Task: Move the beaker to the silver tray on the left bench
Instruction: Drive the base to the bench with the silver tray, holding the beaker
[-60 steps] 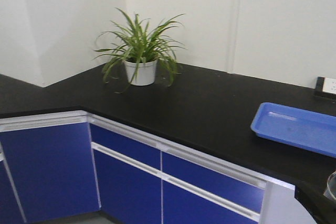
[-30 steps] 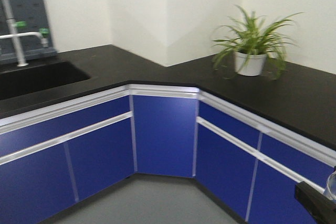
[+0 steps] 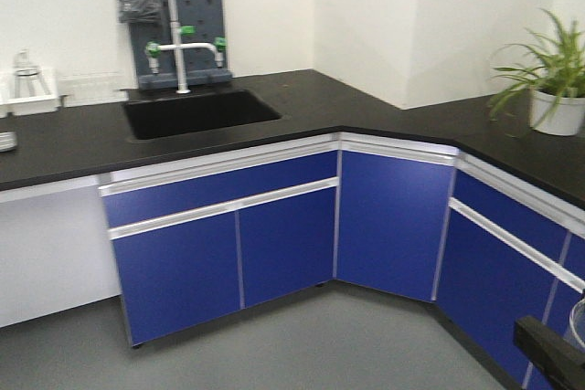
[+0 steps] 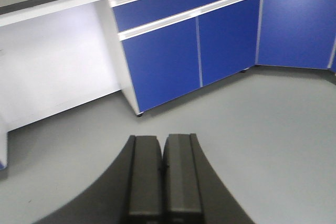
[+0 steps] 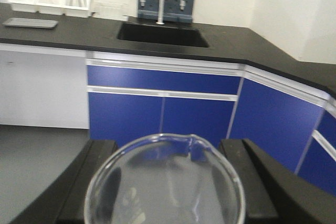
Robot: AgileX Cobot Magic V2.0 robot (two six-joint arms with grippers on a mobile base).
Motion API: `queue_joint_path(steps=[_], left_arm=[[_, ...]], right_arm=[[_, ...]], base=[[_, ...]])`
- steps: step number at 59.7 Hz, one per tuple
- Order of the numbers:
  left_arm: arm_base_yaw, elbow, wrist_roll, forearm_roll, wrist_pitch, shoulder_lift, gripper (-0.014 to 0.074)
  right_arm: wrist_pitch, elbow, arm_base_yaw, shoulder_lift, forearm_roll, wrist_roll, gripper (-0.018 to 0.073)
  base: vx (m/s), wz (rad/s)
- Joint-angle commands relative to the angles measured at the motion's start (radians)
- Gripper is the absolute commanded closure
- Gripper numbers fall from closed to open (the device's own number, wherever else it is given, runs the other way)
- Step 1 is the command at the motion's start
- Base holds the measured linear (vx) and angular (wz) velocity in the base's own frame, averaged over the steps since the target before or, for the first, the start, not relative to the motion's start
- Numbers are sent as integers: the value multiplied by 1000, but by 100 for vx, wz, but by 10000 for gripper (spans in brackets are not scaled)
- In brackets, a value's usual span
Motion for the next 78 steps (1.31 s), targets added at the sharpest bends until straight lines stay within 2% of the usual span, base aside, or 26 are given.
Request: queue_joint_path(steps=[1,35,78], left_arm=[[-6,20,-2,-3,-75,-7,595],[-6,20,-2,-3,-75,-7,595],[-6,20,-2,-3,-75,-7,595]], right_arm=[[-57,-31,0,-2,-20,-9,571],[-57,-31,0,-2,-20,-9,571],[-57,-31,0,-2,-20,-9,571]], base=[[-11,41],[1,44],[24,49]])
